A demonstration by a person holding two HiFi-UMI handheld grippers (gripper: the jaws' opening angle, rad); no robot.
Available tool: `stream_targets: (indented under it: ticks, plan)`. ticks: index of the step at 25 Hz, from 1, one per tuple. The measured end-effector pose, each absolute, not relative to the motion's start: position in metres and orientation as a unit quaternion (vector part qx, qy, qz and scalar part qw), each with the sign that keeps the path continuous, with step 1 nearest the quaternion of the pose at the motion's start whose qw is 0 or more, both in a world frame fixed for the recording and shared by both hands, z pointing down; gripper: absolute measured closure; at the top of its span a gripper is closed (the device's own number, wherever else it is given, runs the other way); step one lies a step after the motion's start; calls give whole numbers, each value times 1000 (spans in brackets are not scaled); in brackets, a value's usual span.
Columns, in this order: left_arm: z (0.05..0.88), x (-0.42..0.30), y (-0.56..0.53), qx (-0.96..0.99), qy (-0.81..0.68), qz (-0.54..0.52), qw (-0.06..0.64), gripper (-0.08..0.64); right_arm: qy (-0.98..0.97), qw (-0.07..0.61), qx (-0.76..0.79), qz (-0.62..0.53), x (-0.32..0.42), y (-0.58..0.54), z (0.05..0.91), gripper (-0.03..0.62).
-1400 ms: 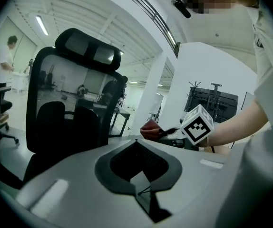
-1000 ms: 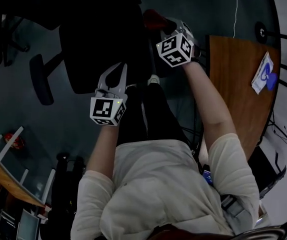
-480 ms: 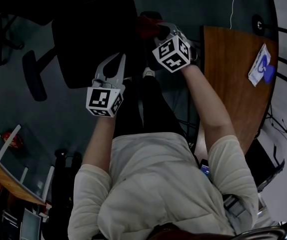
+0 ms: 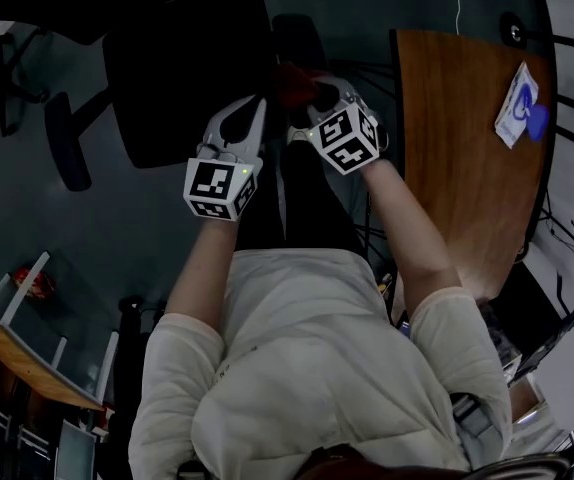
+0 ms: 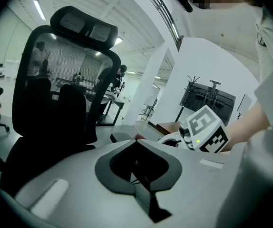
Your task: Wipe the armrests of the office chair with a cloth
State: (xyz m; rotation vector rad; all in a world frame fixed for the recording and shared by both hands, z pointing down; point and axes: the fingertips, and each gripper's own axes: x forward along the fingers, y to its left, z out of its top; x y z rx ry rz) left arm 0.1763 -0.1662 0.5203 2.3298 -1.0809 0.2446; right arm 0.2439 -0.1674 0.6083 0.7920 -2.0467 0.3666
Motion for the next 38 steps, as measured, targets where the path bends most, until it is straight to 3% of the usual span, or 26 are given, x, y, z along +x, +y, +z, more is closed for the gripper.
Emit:
stream_targets:
  ticks: [12, 22, 30, 38]
  plan:
    - [545, 212, -144, 885, -347, 135, 279, 543, -811, 408, 335, 253, 273, -74, 605, 545]
    - [590, 247, -130, 887, -309, 197, 282, 543, -748, 363, 500, 242, 331, -193, 611, 543]
    - [612, 247, -121, 885, -298, 209, 291, 543, -751, 380, 485, 238, 324, -287, 642, 543]
    - [607, 249, -128, 881, -305, 194, 305, 543, -792, 438, 392, 165, 312, -252, 666, 545]
